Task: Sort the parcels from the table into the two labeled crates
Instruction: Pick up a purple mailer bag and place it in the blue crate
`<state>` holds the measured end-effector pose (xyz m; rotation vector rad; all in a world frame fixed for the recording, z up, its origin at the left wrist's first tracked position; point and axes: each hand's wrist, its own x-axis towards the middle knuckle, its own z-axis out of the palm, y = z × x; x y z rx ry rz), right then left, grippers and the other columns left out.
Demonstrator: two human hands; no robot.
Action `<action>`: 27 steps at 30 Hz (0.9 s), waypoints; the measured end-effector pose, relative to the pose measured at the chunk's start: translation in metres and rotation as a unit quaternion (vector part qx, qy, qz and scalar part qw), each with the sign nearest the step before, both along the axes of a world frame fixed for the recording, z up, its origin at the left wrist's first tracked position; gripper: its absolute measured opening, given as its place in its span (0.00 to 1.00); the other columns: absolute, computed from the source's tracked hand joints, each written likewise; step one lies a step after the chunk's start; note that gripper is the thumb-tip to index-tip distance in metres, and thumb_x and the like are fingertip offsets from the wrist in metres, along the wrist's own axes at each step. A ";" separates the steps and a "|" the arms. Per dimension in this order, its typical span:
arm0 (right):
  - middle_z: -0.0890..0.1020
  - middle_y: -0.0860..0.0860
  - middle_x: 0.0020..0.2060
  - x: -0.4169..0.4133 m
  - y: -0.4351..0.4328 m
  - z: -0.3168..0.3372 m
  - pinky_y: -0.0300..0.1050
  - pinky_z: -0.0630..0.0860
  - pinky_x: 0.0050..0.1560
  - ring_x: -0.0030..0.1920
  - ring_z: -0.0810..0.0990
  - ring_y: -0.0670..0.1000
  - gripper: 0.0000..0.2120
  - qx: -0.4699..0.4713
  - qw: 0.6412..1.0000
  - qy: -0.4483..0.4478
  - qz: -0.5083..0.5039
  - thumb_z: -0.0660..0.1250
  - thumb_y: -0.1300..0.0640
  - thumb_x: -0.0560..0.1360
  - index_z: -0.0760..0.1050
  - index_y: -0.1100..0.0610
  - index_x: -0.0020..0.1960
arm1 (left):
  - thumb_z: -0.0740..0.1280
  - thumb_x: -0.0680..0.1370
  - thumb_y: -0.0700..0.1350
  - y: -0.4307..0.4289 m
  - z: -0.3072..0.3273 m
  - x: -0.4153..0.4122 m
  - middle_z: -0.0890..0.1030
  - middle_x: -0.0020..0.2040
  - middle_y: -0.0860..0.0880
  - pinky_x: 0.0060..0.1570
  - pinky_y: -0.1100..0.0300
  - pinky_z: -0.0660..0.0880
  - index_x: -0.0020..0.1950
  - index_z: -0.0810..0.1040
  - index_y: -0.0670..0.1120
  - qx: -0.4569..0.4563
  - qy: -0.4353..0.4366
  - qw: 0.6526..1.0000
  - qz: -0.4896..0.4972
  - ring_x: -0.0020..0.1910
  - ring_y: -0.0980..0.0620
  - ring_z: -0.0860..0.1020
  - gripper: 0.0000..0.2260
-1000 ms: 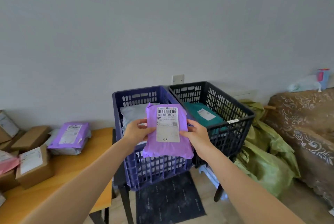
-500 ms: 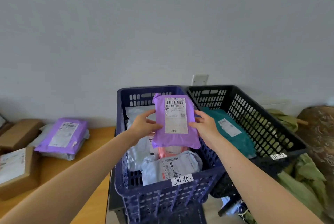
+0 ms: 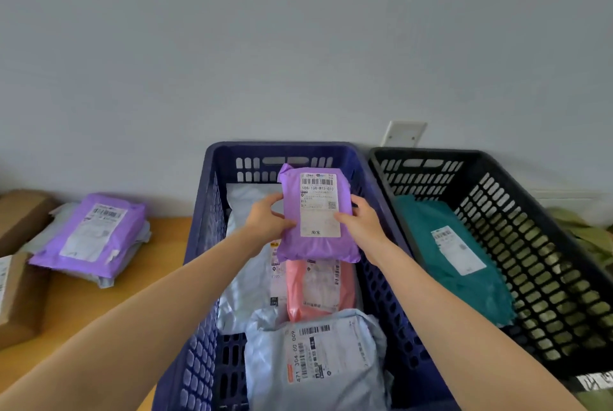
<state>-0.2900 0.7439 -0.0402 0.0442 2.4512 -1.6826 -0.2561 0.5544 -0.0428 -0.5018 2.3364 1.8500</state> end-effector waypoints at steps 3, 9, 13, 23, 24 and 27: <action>0.77 0.53 0.60 -0.022 -0.003 -0.013 0.41 0.73 0.50 0.57 0.76 0.50 0.22 0.022 0.999 -0.027 0.000 0.65 0.65 0.76 0.66 0.57 0.69 | 0.69 0.75 0.32 0.005 -0.016 -0.020 0.79 0.42 0.44 0.46 0.49 0.80 0.74 0.66 0.47 -0.006 -0.019 1.000 0.007 0.43 0.46 0.80 0.29; 0.75 0.56 0.63 -0.051 -0.014 -0.038 0.45 0.74 0.56 0.62 0.75 0.54 0.27 0.068 0.996 -0.061 0.011 0.65 0.63 0.77 0.59 0.59 0.73 | 0.69 0.75 0.36 0.012 -0.048 -0.052 0.79 0.44 0.46 0.41 0.53 0.80 0.76 0.60 0.48 -0.053 -0.045 0.997 0.018 0.45 0.47 0.80 0.32; 0.73 0.57 0.66 -0.056 -0.020 -0.054 0.47 0.74 0.60 0.64 0.74 0.56 0.30 0.123 0.991 -0.045 0.028 0.64 0.64 0.77 0.56 0.60 0.76 | 0.68 0.76 0.38 0.015 -0.064 -0.058 0.78 0.43 0.48 0.33 0.57 0.77 0.78 0.51 0.54 -0.087 -0.022 0.995 0.030 0.40 0.50 0.80 0.37; 0.59 0.56 0.75 -0.062 -0.024 -0.079 0.42 0.64 0.69 0.72 0.64 0.54 0.26 0.178 0.981 0.022 0.069 0.56 0.63 0.81 0.56 0.56 0.78 | 0.65 0.79 0.39 0.022 -0.085 -0.066 0.72 0.65 0.43 0.59 0.56 0.73 0.72 0.69 0.49 -0.219 0.084 0.972 -0.027 0.57 0.46 0.74 0.21; 0.54 0.56 0.77 -0.061 -0.025 -0.084 0.46 0.61 0.73 0.75 0.59 0.55 0.25 0.202 0.976 0.021 0.072 0.56 0.59 0.82 0.55 0.55 0.78 | 0.62 0.80 0.42 0.024 -0.087 -0.065 0.70 0.68 0.43 0.61 0.58 0.68 0.71 0.70 0.49 -0.266 0.098 0.958 -0.044 0.62 0.45 0.72 0.19; 0.39 0.52 0.78 -0.058 -0.024 -0.096 0.49 0.49 0.76 0.78 0.42 0.52 0.26 0.328 0.938 0.063 0.092 0.50 0.50 0.84 0.47 0.52 0.79 | 0.53 0.83 0.52 0.029 -0.098 -0.055 0.57 0.78 0.45 0.71 0.53 0.55 0.76 0.62 0.52 -0.394 0.107 0.908 -0.089 0.75 0.46 0.57 0.21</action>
